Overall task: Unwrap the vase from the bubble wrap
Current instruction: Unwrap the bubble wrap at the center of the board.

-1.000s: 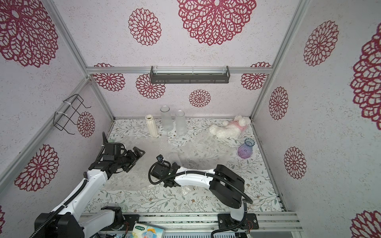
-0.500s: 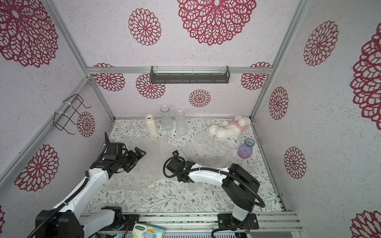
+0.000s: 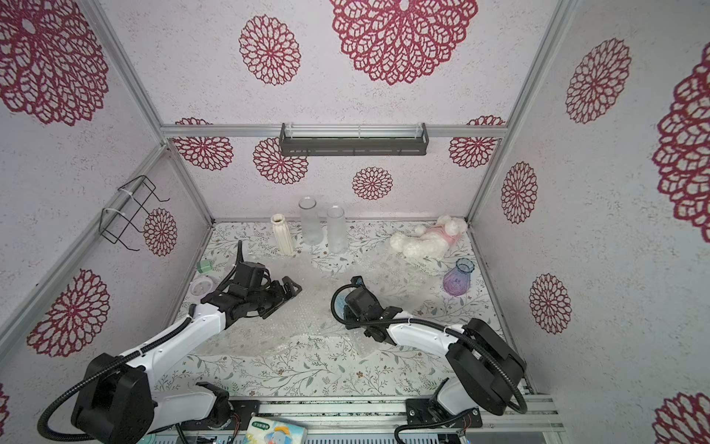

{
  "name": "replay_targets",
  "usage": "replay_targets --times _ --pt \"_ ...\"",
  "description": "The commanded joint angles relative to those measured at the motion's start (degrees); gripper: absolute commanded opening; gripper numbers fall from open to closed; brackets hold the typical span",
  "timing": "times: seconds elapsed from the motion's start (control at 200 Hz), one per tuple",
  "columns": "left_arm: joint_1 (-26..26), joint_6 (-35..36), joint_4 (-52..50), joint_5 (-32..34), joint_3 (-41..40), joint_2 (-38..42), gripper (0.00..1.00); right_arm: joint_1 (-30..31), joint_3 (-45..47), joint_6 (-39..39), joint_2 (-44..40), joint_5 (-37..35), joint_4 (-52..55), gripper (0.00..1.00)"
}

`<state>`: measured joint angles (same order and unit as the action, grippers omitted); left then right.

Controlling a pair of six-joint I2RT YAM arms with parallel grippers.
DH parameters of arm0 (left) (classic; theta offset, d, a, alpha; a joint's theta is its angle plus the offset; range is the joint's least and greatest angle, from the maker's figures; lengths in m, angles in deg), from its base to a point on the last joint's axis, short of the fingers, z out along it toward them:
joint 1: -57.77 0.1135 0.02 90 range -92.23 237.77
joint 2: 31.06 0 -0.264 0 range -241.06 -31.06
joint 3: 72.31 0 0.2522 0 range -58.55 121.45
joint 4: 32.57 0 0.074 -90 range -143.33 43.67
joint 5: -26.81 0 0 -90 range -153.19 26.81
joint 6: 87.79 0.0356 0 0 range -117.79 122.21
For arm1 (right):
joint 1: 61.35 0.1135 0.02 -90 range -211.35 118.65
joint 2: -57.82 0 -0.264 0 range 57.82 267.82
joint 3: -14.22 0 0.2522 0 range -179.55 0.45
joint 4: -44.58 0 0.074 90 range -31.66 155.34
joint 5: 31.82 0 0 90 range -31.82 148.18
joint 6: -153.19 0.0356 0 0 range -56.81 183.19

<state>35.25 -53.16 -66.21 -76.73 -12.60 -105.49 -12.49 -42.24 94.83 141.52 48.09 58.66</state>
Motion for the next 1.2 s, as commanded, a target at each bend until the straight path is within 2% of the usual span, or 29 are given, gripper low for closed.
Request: replay_targets --times 0.0,0.185,0.41,1.196 --pt "-1.6 -1.1 4.9 0.7 1.8 -1.7 0.99 -0.5 -0.8 -0.2 -1.4 1.0 -1.1 0.42" --pt "-2.6 -0.7 4.6 -0.4 4.5 -4.8 0.99 -0.5 -1.0 -0.6 -2.1 0.5 -0.1 0.42" --pt "-3.5 -1.2 3.7 0.5 3.8 -3.7 0.98 -0.5 -0.2 -1.6 -5.2 -0.9 1.5 0.42" --pt "-7.6 -3.2 -1.3 7.4 1.5 1.0 0.98 1.8 1.5 -4.6 -8.8 -6.6 5.9 0.25"
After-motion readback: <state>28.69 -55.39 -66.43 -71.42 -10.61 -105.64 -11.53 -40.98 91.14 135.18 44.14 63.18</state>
